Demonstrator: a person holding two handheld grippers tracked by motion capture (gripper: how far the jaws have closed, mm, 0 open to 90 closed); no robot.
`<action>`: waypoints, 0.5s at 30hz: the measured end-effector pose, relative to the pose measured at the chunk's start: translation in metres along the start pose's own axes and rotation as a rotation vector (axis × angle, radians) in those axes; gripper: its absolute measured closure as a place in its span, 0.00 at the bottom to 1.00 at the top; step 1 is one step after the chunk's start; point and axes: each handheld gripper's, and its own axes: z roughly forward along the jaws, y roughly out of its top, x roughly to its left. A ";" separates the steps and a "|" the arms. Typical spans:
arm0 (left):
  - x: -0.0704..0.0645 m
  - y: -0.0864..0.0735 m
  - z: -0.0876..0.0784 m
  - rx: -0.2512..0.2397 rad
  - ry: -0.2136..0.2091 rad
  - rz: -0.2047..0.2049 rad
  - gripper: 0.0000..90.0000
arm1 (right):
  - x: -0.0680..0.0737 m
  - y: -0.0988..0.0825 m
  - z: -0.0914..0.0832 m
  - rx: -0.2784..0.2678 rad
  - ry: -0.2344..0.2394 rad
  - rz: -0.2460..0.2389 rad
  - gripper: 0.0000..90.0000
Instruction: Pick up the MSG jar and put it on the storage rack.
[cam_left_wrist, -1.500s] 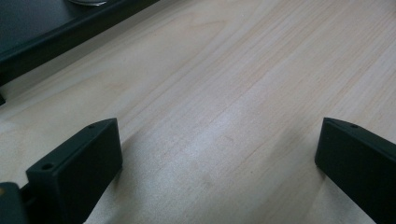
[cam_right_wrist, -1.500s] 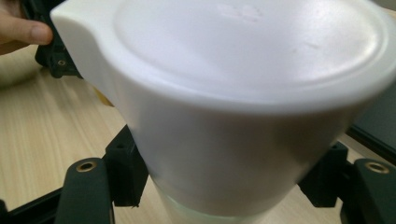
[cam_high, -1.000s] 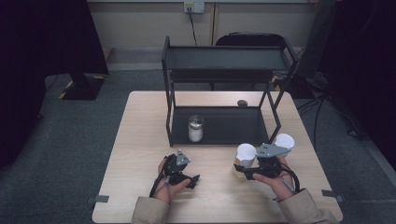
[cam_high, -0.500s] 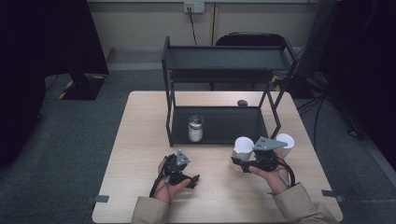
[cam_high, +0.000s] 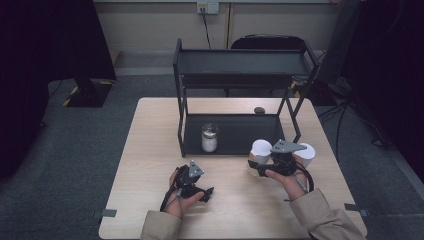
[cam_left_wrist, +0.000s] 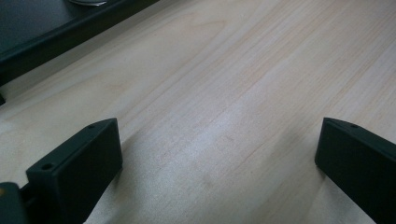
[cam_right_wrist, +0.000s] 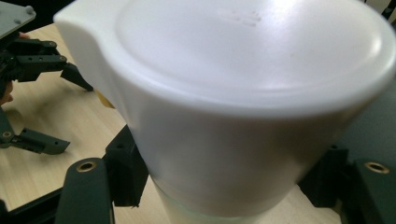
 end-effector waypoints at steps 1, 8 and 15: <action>0.000 0.000 0.000 0.000 0.000 0.000 0.00 | 0.000 0.001 0.001 0.001 0.000 0.004 0.34; 0.000 0.000 0.000 0.000 0.000 0.000 0.00 | 0.001 0.008 0.008 0.008 -0.024 0.009 0.34; 0.000 0.000 0.000 0.000 0.000 0.000 0.00 | 0.001 0.013 0.018 -0.001 -0.032 0.019 0.34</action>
